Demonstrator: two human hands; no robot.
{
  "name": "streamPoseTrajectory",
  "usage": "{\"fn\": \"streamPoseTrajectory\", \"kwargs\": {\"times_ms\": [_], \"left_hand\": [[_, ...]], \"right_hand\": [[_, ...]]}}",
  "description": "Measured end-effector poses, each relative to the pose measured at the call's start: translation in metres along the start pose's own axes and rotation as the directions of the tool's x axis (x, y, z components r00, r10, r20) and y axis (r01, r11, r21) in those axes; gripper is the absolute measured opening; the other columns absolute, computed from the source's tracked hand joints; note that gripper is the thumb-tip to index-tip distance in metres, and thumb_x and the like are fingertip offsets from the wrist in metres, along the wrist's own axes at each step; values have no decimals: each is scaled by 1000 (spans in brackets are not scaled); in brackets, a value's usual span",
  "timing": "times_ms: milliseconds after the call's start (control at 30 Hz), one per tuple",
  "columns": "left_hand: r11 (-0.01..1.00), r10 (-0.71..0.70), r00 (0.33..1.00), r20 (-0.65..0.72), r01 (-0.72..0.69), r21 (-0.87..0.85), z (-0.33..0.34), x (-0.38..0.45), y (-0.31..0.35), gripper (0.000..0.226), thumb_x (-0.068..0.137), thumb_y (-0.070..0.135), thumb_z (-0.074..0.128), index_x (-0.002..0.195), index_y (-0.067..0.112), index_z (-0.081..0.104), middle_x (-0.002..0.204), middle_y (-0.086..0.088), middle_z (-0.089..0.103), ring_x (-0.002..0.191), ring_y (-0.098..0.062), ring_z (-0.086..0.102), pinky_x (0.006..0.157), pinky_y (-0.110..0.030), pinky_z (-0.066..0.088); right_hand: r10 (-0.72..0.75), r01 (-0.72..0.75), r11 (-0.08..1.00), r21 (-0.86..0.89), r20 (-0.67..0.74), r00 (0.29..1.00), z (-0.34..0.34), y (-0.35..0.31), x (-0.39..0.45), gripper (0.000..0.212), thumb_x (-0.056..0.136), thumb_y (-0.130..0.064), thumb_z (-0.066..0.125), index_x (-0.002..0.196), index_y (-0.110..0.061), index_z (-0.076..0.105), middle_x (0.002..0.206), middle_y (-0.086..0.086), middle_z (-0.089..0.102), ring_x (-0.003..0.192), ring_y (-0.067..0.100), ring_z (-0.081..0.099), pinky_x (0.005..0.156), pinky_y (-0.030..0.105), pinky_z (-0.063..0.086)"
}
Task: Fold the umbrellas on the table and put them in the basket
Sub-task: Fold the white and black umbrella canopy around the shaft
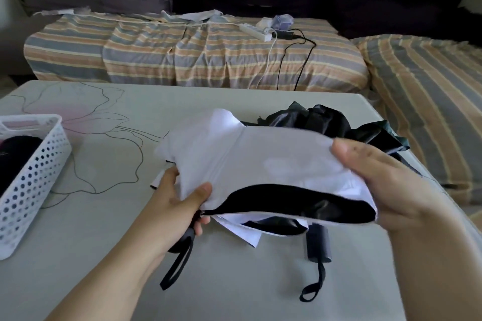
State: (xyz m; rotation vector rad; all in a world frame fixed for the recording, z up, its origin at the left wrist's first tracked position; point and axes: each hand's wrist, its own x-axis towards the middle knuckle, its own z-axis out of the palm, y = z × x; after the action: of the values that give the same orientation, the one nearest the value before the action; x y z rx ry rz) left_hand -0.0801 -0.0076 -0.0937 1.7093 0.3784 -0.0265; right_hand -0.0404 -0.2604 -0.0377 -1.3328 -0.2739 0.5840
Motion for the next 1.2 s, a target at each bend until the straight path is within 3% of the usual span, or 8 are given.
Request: {"fn": "streamPoseTrajectory", "kwargs": {"times_ms": [233,400,533,633,700,833,1000,1200], "left_hand": [[994,-27,986,163,8,113,13,-8,4,50,88,7,51,125,38,38,53,2,55,39,-12,47,40,-18,40],[979,-145,950,275,96,181,9,-23,11,10,81,9,45,73,13,50,54,-2,58,45,-16,48,45,-21,36],[973,-230,870,435,206,103,7,-17,6,28,86,10,56,64,14,41,64,-13,47,56,-19,41,58,-26,35],[986,-159,869,469,161,37,7,-17,10,62,78,62,59,68,2,47,61,-12,53,52,-18,46,54,-26,35],[991,-104,900,424,56,125,5,-29,16,70,51,75,66,74,10,53,51,0,57,41,-13,48,44,-21,36],[994,-27,979,202,6,106,13,-32,11,34,86,52,53,79,19,54,49,1,54,40,-16,47,40,-18,35],[999,-8,994,107,12,-34,14,-28,12,34,97,44,38,79,17,51,50,-4,56,41,-17,50,42,-21,38],[995,60,994,96,-52,-85,26,-30,11,26,99,40,39,84,28,56,48,2,56,43,-18,51,42,-20,39]], "right_hand": [[-185,292,900,323,-325,928,62,-10,29,24,76,-22,59,55,-19,71,59,-5,65,54,7,63,51,18,53],[-235,359,860,362,-344,909,78,-11,41,17,92,-1,51,88,-14,61,60,-12,67,52,-5,62,43,13,45],[-264,392,791,470,-316,911,79,-5,54,21,83,-3,62,98,-18,64,78,-2,67,69,11,65,61,22,56],[-320,425,798,427,-297,900,78,0,60,28,82,-4,63,107,-17,62,84,1,67,79,13,65,81,26,54],[-389,449,816,363,-228,893,81,2,61,32,85,-8,59,116,-17,57,99,2,69,91,12,66,92,26,51],[-504,490,862,-133,-102,858,86,8,49,30,92,-20,58,122,-24,54,127,-4,63,114,10,62,101,27,47],[-779,238,478,-846,-284,559,92,64,36,13,89,-30,53,100,-32,60,101,-22,54,97,1,56,81,11,42],[-523,19,584,-812,-359,773,102,85,56,53,83,-59,26,134,-61,15,137,-43,-14,136,-6,-24,115,24,1]]}}
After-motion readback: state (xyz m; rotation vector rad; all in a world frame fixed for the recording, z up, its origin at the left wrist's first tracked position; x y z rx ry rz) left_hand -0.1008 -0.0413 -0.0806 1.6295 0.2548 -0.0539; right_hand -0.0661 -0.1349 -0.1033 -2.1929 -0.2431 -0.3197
